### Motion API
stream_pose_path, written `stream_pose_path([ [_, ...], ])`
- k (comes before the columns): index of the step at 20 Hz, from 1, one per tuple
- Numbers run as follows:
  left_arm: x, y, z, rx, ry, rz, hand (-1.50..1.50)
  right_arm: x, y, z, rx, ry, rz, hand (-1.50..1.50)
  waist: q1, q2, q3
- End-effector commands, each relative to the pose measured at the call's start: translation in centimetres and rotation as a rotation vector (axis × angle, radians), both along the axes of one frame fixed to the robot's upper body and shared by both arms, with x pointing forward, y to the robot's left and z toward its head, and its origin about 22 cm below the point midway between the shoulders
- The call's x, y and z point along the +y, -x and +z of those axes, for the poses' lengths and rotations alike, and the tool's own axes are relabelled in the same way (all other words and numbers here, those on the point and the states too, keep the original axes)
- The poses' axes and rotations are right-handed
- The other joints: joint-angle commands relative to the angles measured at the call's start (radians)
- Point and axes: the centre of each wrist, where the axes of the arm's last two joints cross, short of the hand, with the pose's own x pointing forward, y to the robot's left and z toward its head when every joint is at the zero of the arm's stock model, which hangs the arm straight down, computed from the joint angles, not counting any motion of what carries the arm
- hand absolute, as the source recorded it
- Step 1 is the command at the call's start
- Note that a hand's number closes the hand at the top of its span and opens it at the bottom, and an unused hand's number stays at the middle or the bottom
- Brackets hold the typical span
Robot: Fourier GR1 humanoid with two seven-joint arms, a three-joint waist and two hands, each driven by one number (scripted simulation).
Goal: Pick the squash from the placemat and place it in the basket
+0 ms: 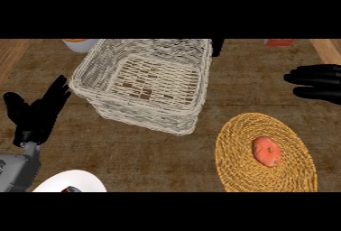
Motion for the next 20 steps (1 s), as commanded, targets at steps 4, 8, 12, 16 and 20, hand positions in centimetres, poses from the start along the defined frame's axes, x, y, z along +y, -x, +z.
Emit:
stream_pose_path([
  [4, -1.1, -0.7, 0.0, 0.003, 0.004, -0.013, 0.0, -2.6, -1.9, 4.3, 0.159, 0.26, 0.013, -1.5, 0.009, 0.006, 0.001],
  [8, -1.2, -0.1, -0.7, -0.002, 0.003, -0.003, 0.0, -4.0, -2.3, 4.5, 0.215, 0.274, 0.052, -1.5, 0.003, 0.005, 0.003],
  [12, -2.7, -1.0, 0.6, -0.027, 0.011, -0.001, 0.0, -6.5, -3.5, 2.5, 0.299, 0.163, 0.065, -1.5, 0.008, 0.008, 0.005],
  [16, 0.8, -0.9, 0.4, -0.017, 0.017, -0.003, 0.0, -8.2, -3.7, 1.6, 0.275, 0.06, 0.068, -1.5, 0.001, 0.008, 0.004],
  [20, -1.0, -0.2, -0.1, -0.012, 0.006, -0.004, 0.0, -8.9, -4.0, -1.3, 0.306, -0.001, 0.072, -1.5, 0.006, 0.005, 0.005],
])
